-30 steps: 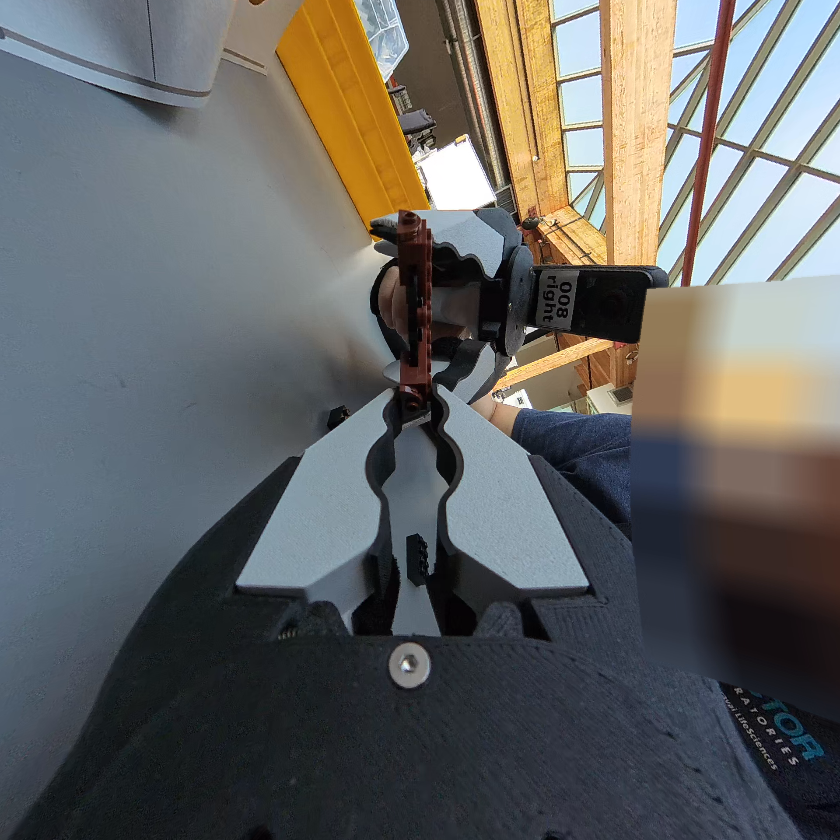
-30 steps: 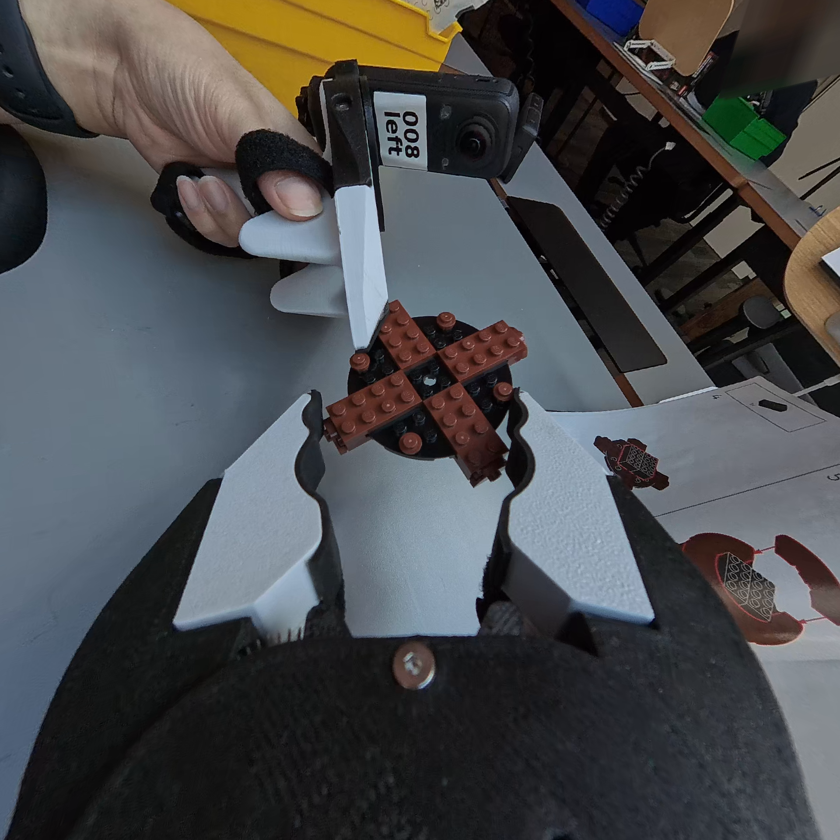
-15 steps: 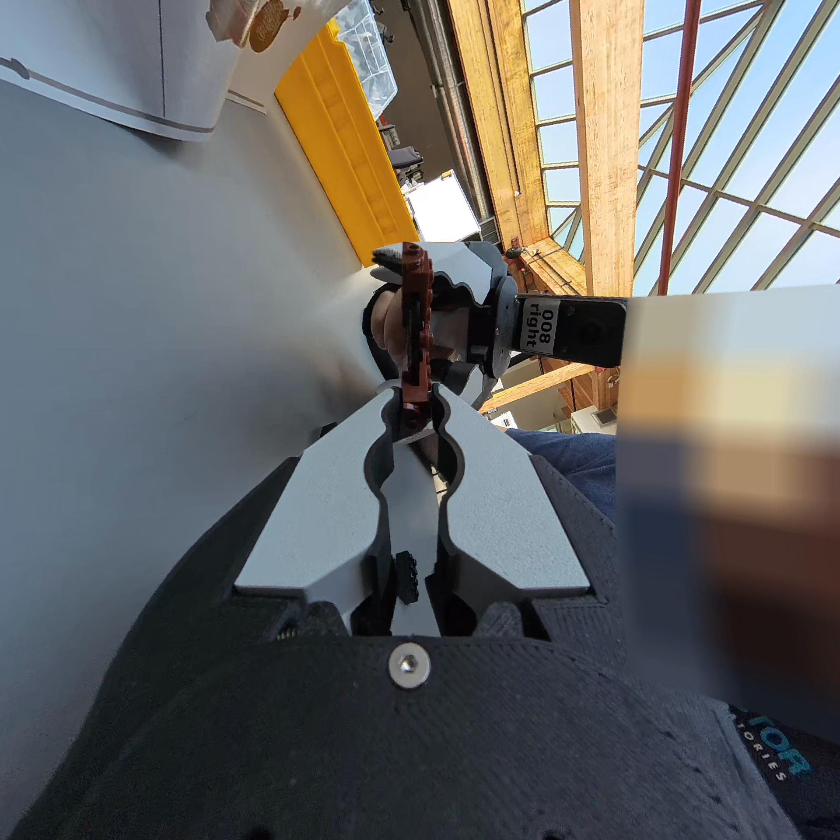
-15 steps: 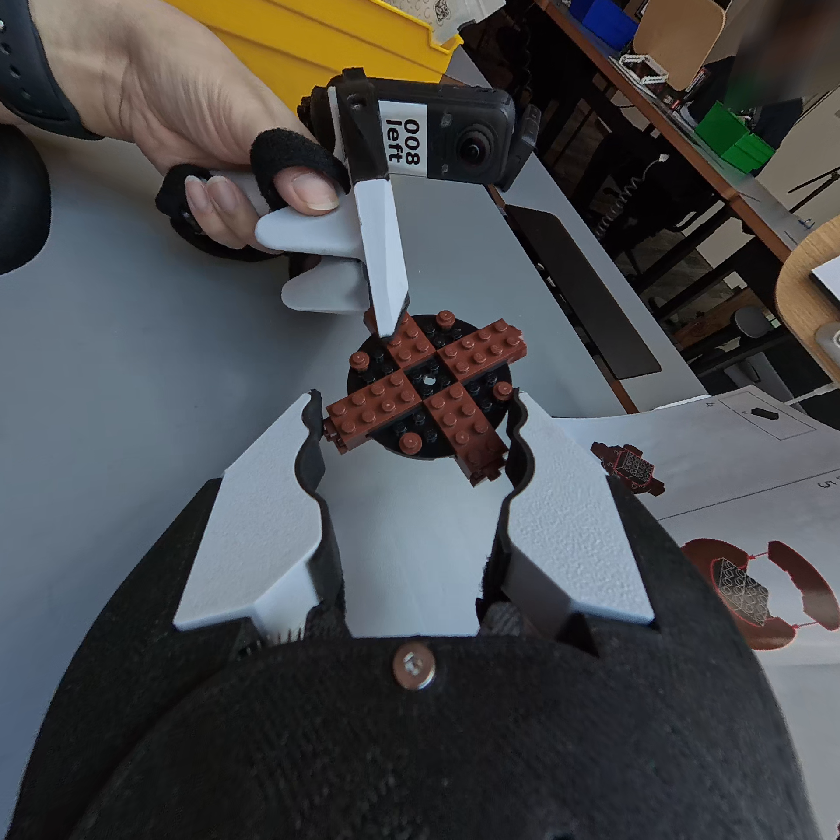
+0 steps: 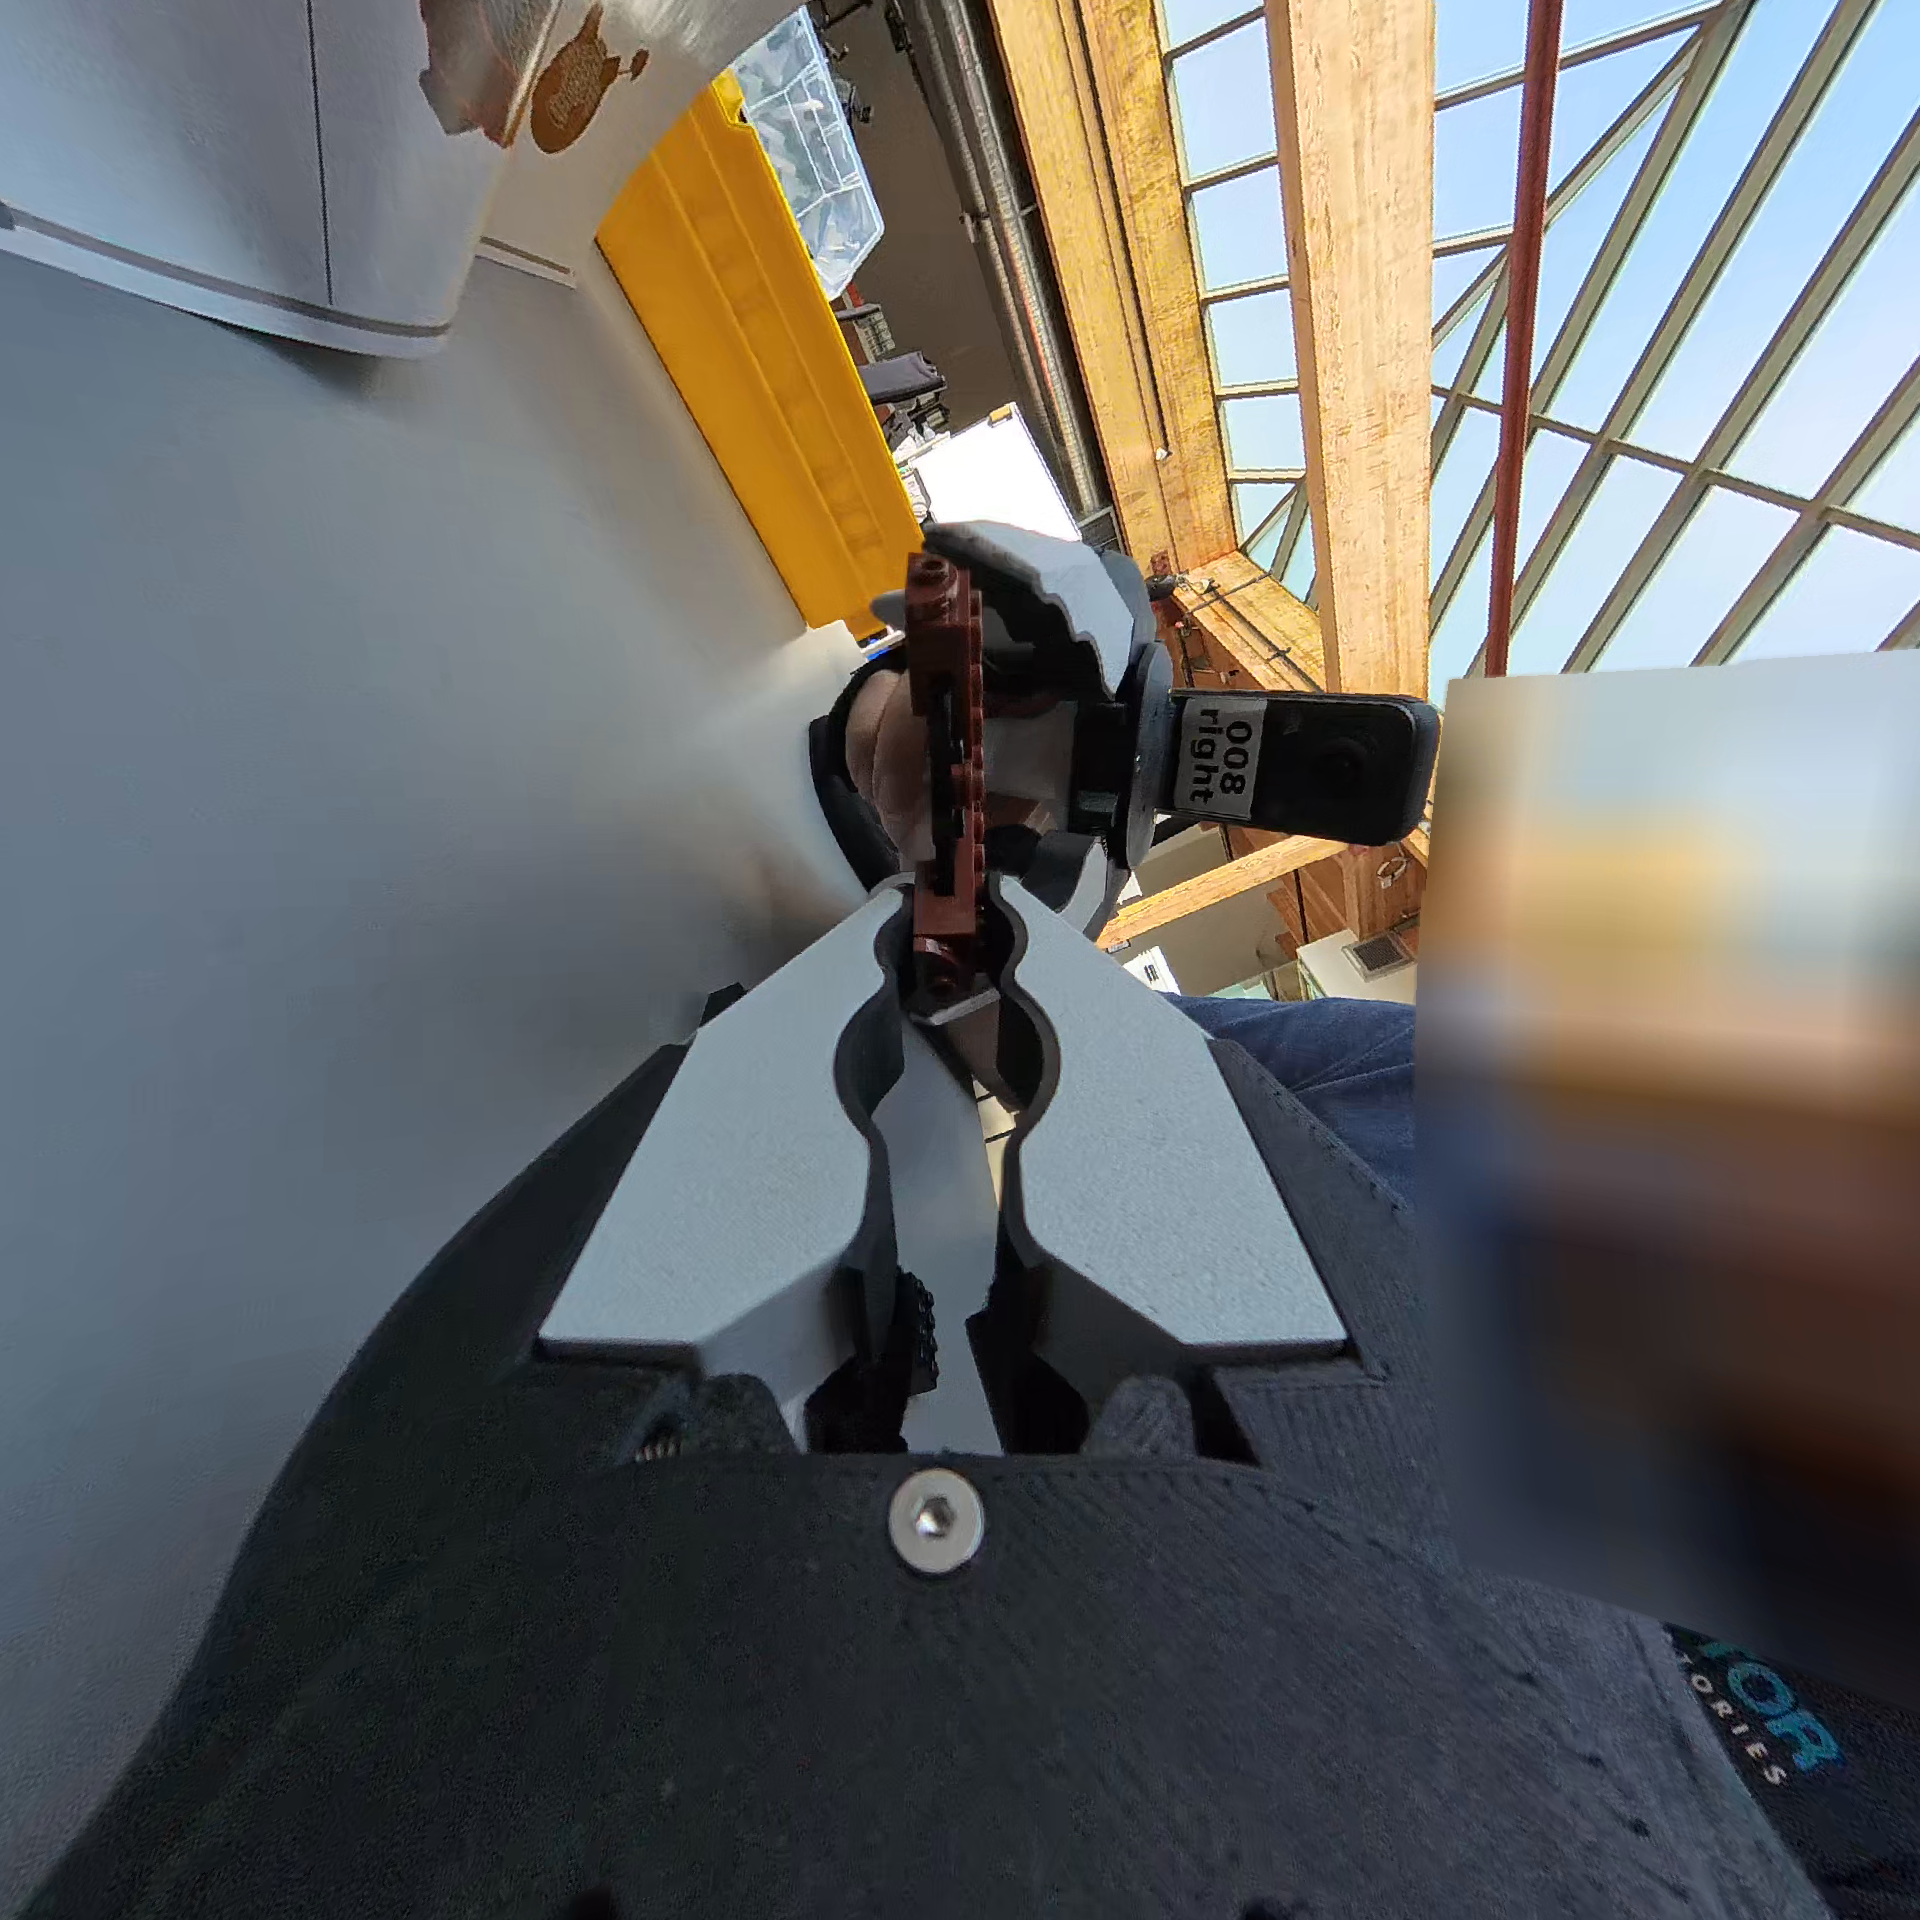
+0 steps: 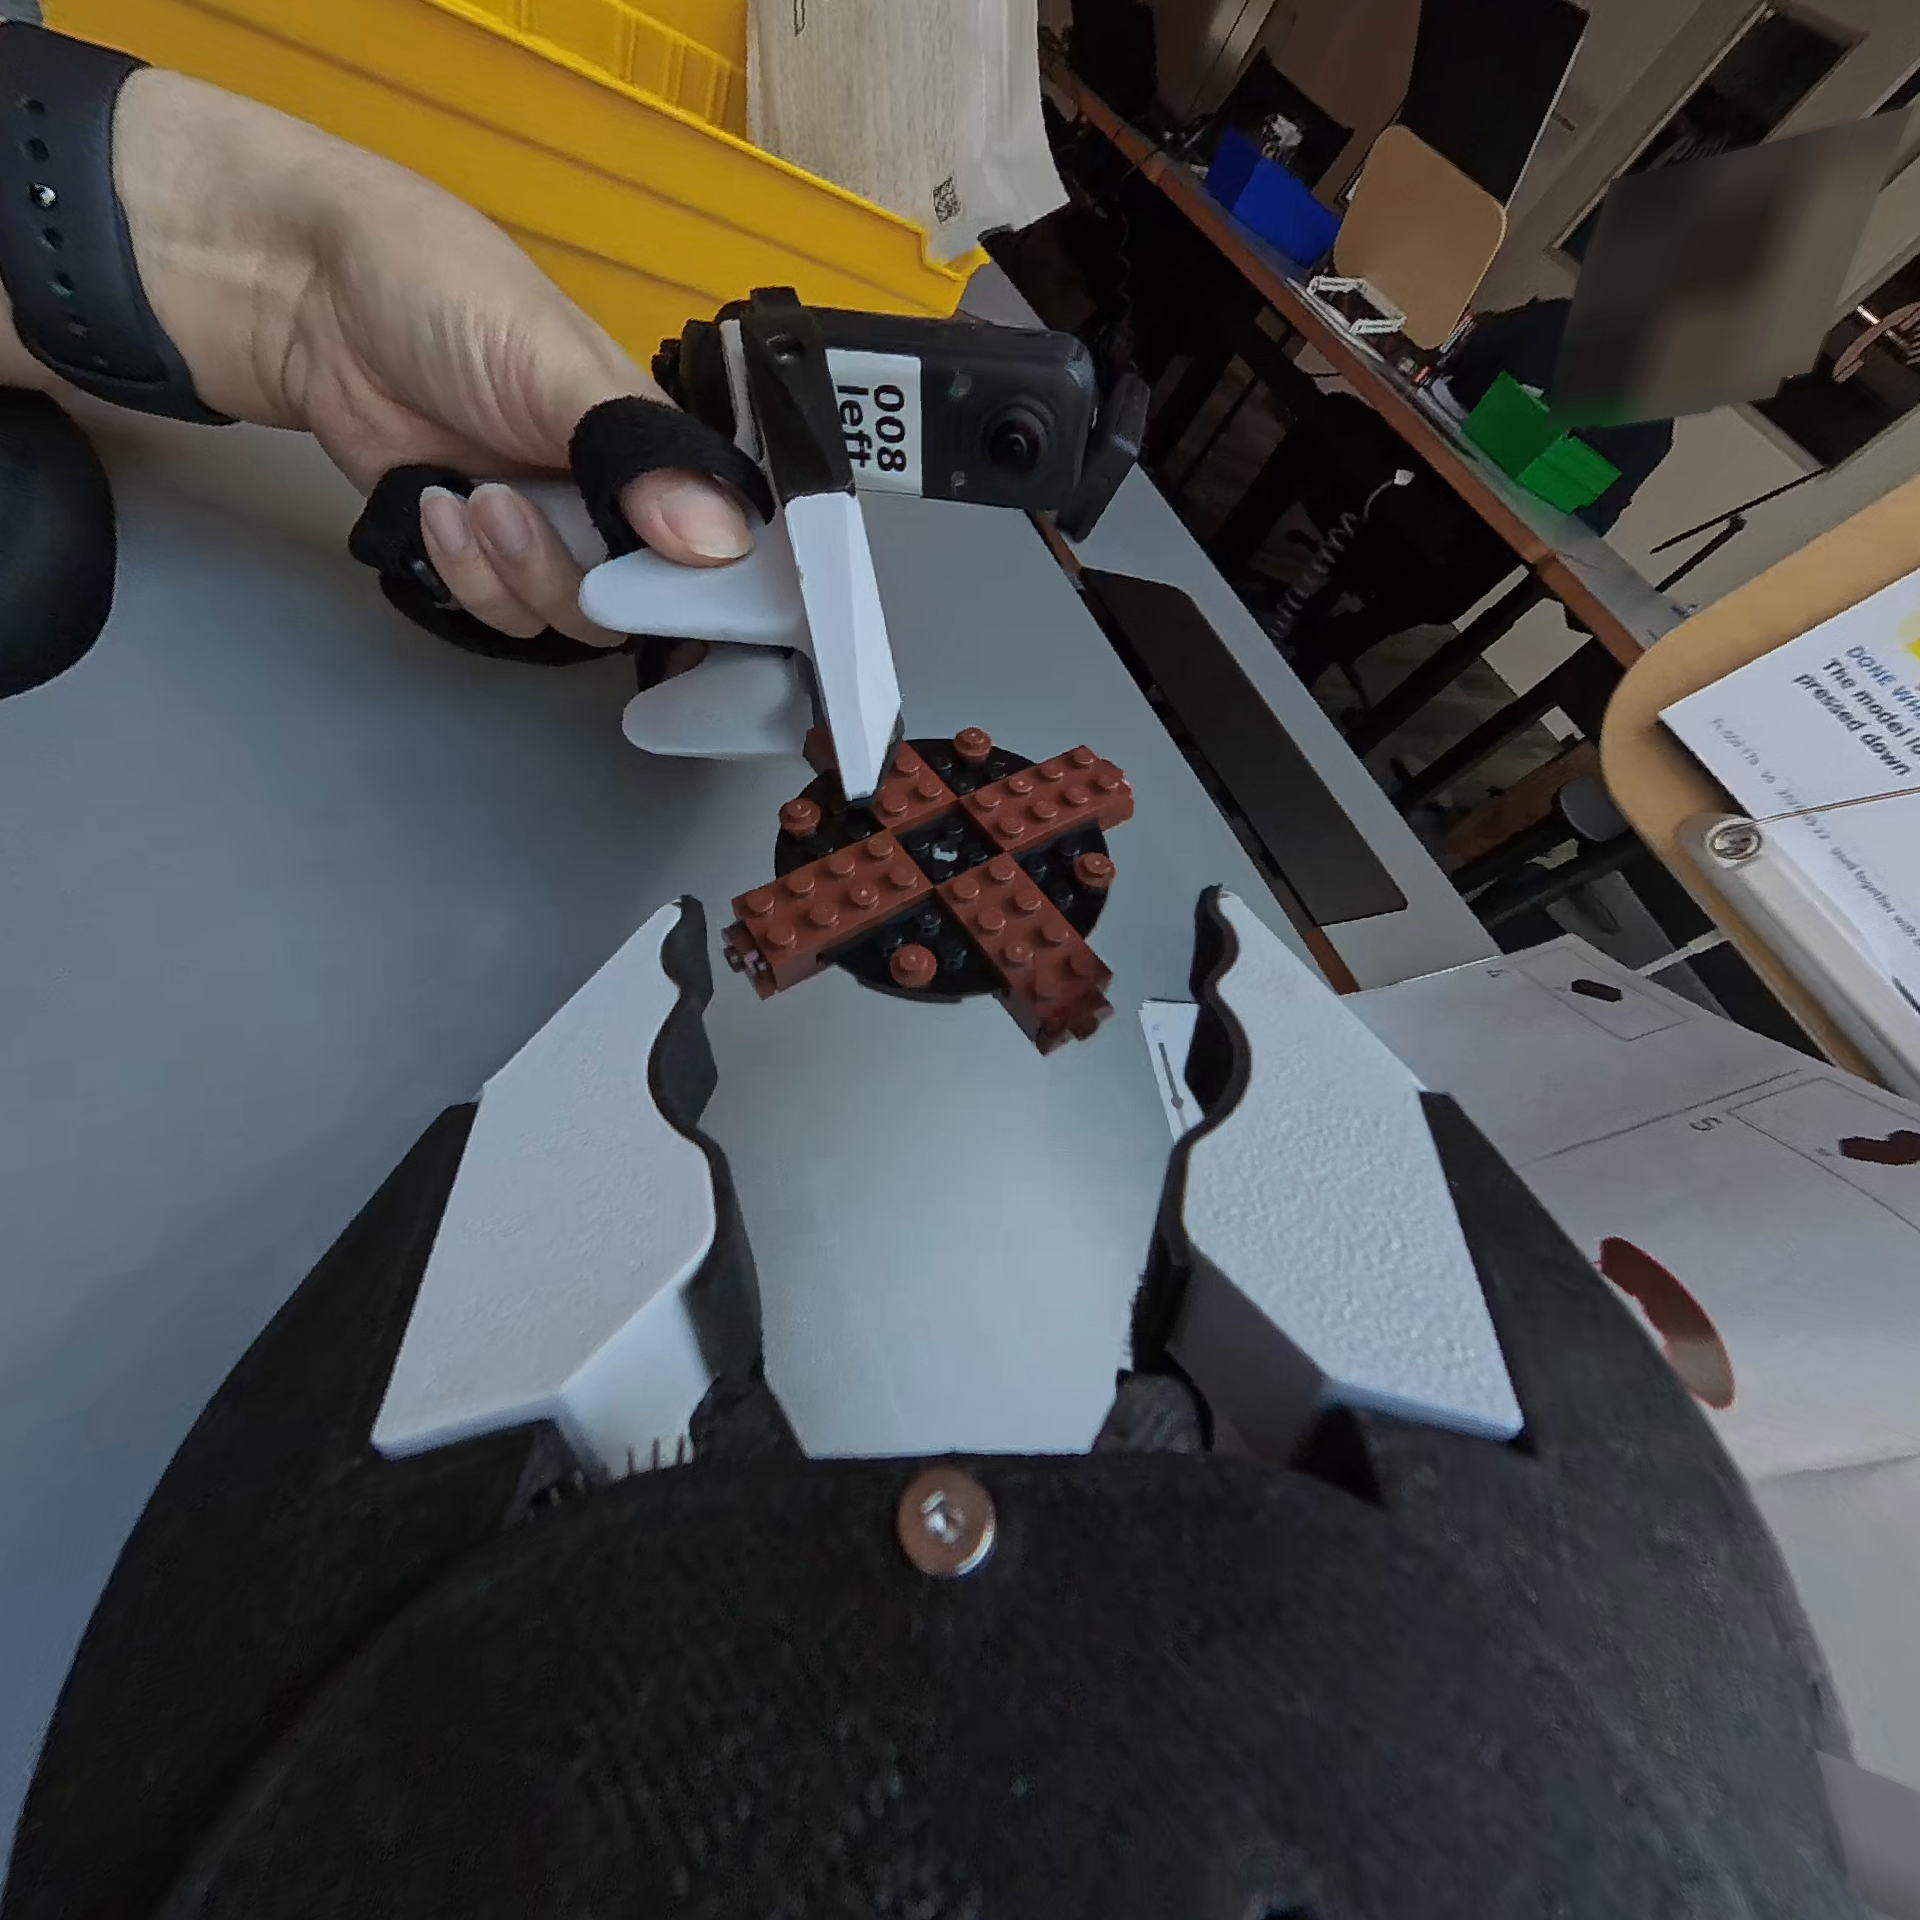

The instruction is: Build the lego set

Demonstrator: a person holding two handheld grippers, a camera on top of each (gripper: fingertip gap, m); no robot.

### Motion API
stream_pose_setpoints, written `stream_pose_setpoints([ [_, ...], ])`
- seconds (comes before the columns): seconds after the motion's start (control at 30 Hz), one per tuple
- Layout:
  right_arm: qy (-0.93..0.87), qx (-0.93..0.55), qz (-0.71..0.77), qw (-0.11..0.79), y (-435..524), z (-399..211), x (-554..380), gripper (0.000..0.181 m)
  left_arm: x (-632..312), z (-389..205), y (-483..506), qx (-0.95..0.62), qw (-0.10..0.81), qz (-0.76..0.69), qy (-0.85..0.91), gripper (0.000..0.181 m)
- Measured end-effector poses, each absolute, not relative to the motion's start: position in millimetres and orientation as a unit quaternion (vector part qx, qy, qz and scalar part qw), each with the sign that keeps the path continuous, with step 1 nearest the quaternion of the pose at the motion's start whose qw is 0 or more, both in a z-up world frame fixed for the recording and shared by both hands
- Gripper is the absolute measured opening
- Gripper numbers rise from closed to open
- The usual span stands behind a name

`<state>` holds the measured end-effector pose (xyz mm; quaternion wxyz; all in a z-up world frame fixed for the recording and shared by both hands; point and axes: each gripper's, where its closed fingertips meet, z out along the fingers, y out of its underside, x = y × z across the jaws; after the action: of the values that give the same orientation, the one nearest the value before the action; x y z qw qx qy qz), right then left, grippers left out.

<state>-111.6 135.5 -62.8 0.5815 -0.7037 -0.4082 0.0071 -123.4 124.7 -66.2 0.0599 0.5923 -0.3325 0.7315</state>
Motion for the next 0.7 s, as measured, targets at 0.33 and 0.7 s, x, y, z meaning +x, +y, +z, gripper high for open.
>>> stream_pose_setpoints([
  [0.33, -0.416, -0.812, 0.153, 0.381, 70.7, -140.0, -109.4, 0.061, -129.8, -77.6, 145.8, 0.624, 0.041, 0.717, -0.309, 0.009],
  [0.7, -0.416, -0.816, 0.159, 0.368, 64.1, -153.6, -109.6, 0.045, -129.5, -78.7, 144.6, 0.624, 0.042, 0.715, -0.312, 0.009],
])
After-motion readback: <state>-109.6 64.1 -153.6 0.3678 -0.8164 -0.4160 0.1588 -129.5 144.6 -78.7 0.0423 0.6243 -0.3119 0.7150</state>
